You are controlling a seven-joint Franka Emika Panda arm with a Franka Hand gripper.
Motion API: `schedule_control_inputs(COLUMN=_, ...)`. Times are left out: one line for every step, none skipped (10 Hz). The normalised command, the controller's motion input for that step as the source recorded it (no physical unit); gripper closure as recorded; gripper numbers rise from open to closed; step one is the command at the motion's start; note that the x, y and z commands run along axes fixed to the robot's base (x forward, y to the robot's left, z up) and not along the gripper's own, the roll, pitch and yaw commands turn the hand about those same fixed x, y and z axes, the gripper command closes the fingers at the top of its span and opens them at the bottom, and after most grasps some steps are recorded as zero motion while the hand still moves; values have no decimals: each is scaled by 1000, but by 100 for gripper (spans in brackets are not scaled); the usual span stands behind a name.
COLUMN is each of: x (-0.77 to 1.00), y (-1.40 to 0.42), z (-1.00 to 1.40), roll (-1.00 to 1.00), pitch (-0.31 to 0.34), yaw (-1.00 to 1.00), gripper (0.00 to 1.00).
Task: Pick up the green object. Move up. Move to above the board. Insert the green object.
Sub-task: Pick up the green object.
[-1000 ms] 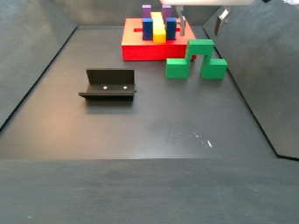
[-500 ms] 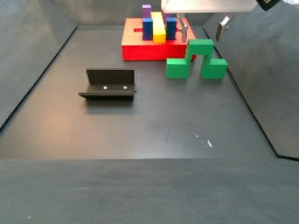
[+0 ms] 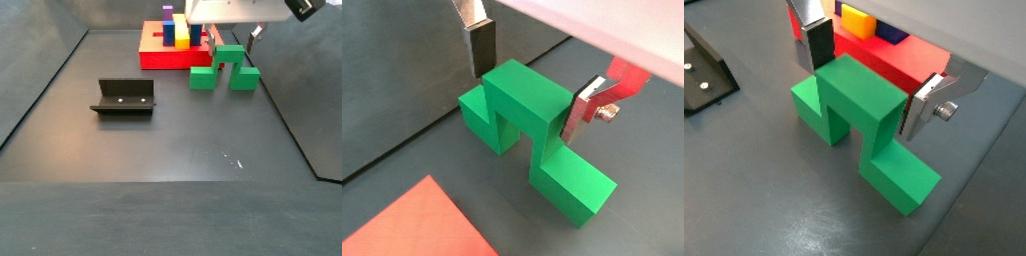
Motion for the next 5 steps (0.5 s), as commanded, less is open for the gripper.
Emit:
schedule_control_inputs(x=0, y=71, z=-274, roll=83, pitch=-54, yaw=6, gripper=0)
schedule_control_inputs(x=0, y=9, z=-231, roll=41, pitch=-44, yaw=0, gripper=0)
schedule_control_inputs(x=0, y=0, z=-211, roll=20, pitch=-37, yaw=0, gripper=0)
schedule_control_inputs(x=0, y=0, z=-209, roll=36, pitch=-36, yaw=0, gripper=0)
schedule_control_inputs(x=0, y=0, z=-180, roll=51, pitch=-27, yaw=0, gripper=0)
